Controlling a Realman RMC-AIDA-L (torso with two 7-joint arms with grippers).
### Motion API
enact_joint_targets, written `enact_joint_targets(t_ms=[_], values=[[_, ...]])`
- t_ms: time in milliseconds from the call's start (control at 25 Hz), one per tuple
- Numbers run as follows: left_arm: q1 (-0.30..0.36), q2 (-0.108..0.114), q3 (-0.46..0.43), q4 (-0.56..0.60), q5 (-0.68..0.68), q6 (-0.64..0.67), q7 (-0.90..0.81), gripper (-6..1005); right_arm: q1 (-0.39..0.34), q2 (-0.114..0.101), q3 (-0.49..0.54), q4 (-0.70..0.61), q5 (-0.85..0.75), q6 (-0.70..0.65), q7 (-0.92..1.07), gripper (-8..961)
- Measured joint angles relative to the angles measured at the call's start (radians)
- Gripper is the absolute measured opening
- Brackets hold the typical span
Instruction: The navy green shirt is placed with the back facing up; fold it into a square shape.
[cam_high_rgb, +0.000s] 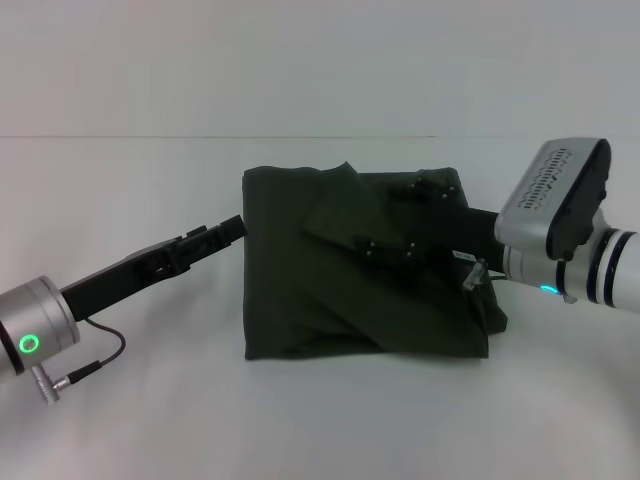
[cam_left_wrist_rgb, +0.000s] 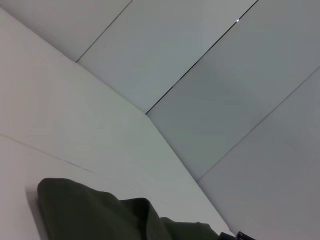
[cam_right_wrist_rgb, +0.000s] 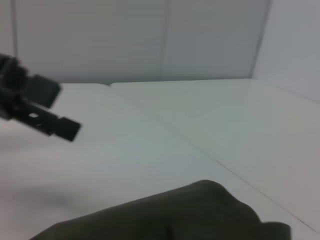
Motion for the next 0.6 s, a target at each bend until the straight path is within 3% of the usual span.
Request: enact_joint_targets(t_ms=[600], values=[[-0.011, -0.003, -0.001, 0.001, -0.002, -0.004, 0.000, 918, 0.008, 0.002, -0.146, -0.055, 0.004, 0.080, 0.002, 885]])
